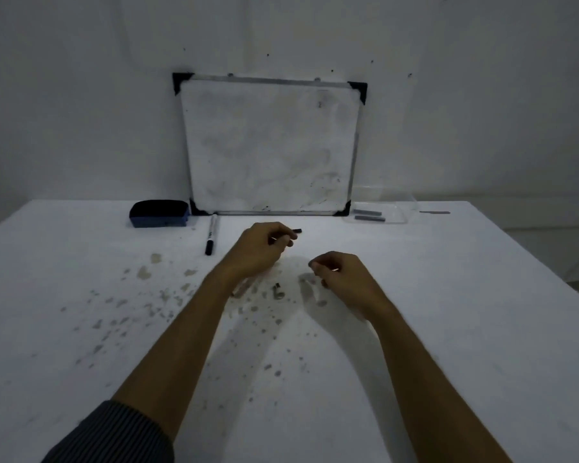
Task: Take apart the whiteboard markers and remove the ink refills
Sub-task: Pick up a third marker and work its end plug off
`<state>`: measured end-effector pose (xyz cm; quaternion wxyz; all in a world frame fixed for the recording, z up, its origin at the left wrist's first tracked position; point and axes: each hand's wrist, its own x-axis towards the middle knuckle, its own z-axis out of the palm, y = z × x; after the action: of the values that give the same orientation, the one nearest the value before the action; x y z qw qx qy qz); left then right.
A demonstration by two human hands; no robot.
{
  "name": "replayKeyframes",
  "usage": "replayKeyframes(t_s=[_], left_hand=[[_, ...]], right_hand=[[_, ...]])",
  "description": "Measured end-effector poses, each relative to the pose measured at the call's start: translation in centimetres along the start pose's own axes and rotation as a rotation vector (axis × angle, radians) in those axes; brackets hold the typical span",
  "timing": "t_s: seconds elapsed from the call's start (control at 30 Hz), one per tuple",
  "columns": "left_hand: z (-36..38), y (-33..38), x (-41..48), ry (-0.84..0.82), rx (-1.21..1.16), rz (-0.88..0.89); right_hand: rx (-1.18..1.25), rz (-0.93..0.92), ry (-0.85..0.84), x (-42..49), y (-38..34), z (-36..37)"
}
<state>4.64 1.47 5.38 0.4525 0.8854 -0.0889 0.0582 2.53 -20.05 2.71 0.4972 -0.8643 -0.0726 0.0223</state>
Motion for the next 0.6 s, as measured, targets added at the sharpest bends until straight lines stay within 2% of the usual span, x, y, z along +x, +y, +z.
replayKeyframes(t_s=[0.13, 0.3, 0.5, 0.6], left_hand=[[-0.7, -3.7, -3.6, 0.177, 0.198, -0.183], [0.3, -5.0, -5.4, 0.247, 0.240, -0.114], [0.7, -5.4, -5.4, 0.320, 0.222, -0.072], [0.4, -5.6, -5.0, 0.332, 0.063, -0.135]], right_hand=[[-0.193, -0.107, -0.011, 0.2, -1.1, 3.5], [-0.171, -0.091, 0.139, 3.3, -1.7, 5.1], [-0.322, -0.102, 0.168, 8.4, -1.5, 6.2], [-0.465, -0.070, 0.206, 9.9, -1.2, 6.7]])
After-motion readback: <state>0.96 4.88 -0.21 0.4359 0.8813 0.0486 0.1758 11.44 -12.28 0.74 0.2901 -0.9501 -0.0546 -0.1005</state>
